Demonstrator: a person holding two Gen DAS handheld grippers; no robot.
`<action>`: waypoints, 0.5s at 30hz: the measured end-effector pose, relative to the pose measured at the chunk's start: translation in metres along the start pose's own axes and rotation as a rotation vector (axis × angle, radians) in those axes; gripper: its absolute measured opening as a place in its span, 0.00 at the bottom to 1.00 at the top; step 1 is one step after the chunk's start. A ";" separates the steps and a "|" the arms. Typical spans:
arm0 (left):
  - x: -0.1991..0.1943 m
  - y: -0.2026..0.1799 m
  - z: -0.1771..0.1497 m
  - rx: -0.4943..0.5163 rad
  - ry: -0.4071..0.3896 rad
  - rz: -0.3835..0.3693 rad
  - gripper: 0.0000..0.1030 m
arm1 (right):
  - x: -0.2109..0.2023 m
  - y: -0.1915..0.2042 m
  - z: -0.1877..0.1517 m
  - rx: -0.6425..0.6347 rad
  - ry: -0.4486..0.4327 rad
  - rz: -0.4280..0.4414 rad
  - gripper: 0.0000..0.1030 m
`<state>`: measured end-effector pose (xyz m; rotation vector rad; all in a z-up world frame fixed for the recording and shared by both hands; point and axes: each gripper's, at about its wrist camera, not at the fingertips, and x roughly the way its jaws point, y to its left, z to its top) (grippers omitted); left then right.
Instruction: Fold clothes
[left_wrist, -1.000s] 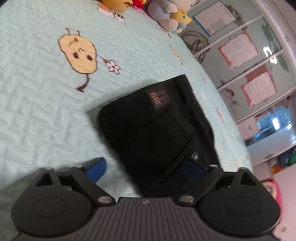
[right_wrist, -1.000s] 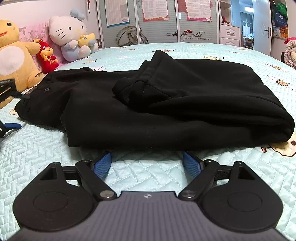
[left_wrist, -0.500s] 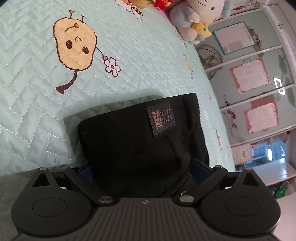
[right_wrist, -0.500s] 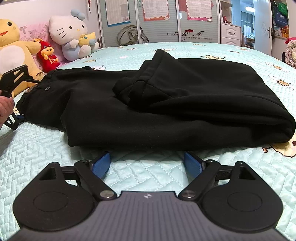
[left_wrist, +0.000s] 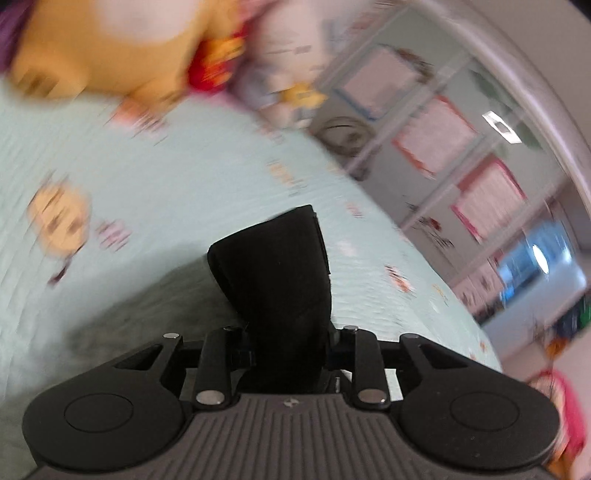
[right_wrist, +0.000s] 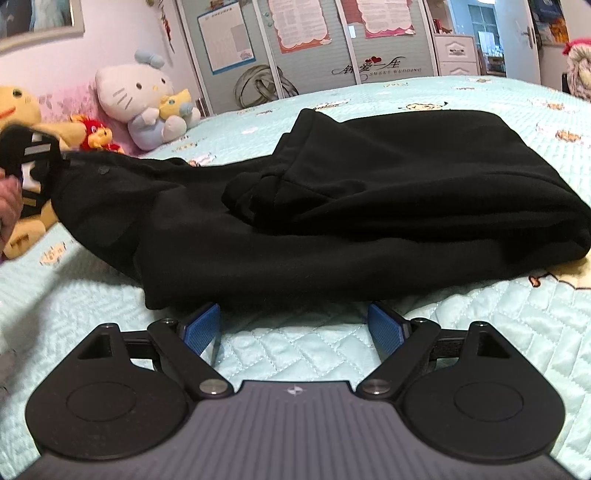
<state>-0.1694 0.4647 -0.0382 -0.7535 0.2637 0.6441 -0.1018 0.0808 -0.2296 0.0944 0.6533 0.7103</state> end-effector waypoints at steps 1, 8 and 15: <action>-0.004 -0.015 -0.001 0.044 -0.015 -0.009 0.29 | -0.001 -0.004 0.000 0.027 -0.007 0.014 0.84; -0.032 -0.178 -0.083 0.610 -0.084 -0.163 0.29 | -0.010 -0.035 -0.001 0.218 -0.054 0.115 0.84; -0.032 -0.254 -0.250 1.228 0.116 -0.333 0.29 | -0.034 -0.075 -0.004 0.425 -0.073 0.197 0.84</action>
